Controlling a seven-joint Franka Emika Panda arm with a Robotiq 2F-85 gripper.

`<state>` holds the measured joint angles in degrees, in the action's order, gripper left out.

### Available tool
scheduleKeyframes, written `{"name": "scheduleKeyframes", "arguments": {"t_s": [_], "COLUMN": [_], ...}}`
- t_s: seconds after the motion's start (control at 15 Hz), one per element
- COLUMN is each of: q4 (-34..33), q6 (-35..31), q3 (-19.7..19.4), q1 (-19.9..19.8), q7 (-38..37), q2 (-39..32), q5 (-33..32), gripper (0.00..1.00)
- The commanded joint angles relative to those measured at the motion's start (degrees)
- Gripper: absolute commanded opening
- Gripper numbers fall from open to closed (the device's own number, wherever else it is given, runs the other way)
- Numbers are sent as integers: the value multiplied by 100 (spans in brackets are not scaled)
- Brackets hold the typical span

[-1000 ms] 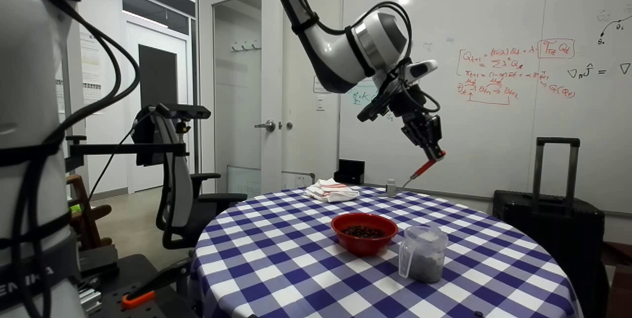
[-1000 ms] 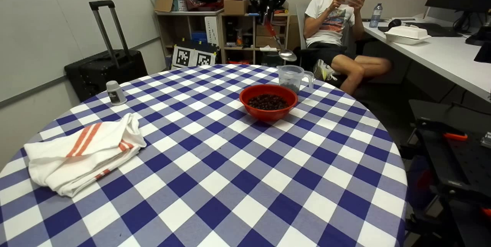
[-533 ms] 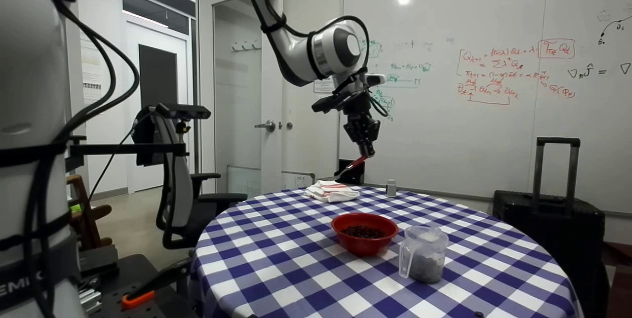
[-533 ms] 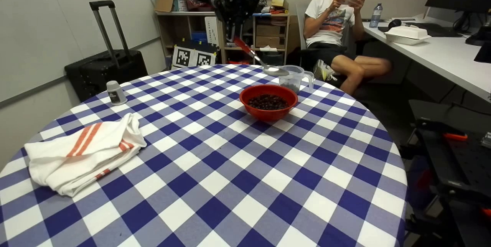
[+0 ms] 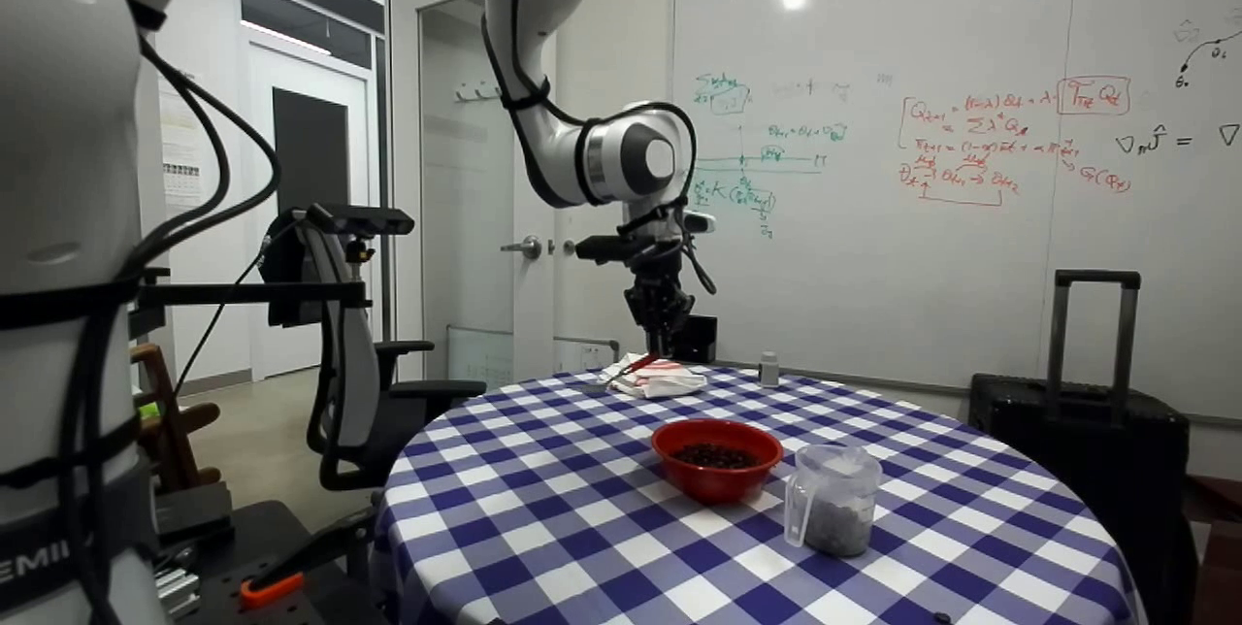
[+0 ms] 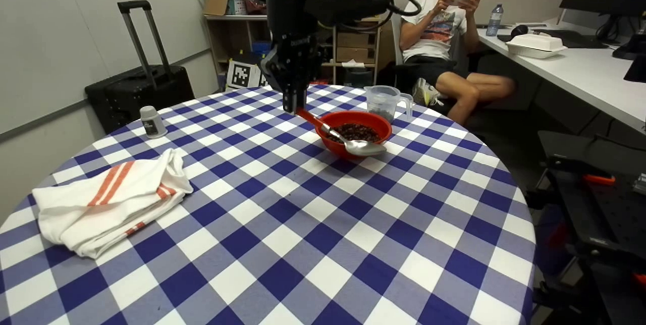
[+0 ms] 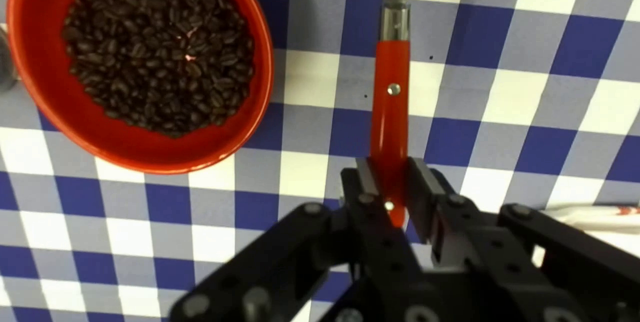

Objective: Put a spoonful of the things in the red bowl into the jug

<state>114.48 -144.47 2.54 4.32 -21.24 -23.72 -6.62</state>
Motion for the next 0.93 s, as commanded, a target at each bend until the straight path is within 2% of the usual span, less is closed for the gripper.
{"name": "scheduleKeyframes", "arguments": {"t_s": [0.0, 0.47, 0.87], "q4": [-582, -1153, -1463], "q6": [153, 219, 331], "q3": [16, -41, -124], "q1": [24, 89, 118], "q7": [482, 549, 473], "q2": [-662, -1456, -1848], "q5": [442, 685, 699], "gripper": [5, 5, 5]}}
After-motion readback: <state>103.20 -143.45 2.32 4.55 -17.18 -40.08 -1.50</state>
